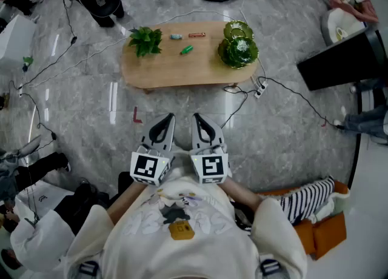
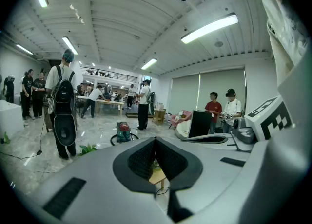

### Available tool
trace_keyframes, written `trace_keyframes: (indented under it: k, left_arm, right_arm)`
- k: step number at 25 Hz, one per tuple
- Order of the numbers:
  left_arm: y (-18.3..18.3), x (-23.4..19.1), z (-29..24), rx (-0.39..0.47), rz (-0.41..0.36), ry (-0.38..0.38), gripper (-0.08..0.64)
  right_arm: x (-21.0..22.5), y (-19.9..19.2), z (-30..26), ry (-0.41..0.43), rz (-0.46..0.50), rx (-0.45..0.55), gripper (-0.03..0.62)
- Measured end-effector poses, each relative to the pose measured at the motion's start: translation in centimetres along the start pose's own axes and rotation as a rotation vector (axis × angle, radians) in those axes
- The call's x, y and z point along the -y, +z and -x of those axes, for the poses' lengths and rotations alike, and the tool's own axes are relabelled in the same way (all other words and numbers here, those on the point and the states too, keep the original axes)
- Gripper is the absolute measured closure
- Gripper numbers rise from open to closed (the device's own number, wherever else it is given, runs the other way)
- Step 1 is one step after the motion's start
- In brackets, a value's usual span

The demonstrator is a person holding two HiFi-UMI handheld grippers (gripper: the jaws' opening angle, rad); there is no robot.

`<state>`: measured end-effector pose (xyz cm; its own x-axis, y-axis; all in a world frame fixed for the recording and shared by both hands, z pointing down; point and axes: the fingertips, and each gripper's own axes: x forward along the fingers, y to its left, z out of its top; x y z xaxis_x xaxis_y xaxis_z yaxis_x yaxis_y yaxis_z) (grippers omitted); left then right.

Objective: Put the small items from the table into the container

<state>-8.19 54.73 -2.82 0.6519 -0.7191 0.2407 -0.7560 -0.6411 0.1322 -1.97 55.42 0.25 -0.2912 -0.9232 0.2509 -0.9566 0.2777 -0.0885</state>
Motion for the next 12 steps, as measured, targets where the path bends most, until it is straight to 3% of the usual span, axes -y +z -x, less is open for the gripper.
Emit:
trace_keyframes:
  k: [5, 12]
  left_arm:
    - [-0.1, -0.6, 0.2, -0.022, -0.026, 0.007, 0.560]
    - [-0.1, -1.2, 0.1, -0.006, -0.003, 0.030, 0.560]
  right_arm:
    - [-0.7, 0.6, -0.5, 0.013, 0.021, 0.009, 0.586]
    - [-1.0, 0.6, -1.1, 0.036, 0.023, 0.000, 0.586]
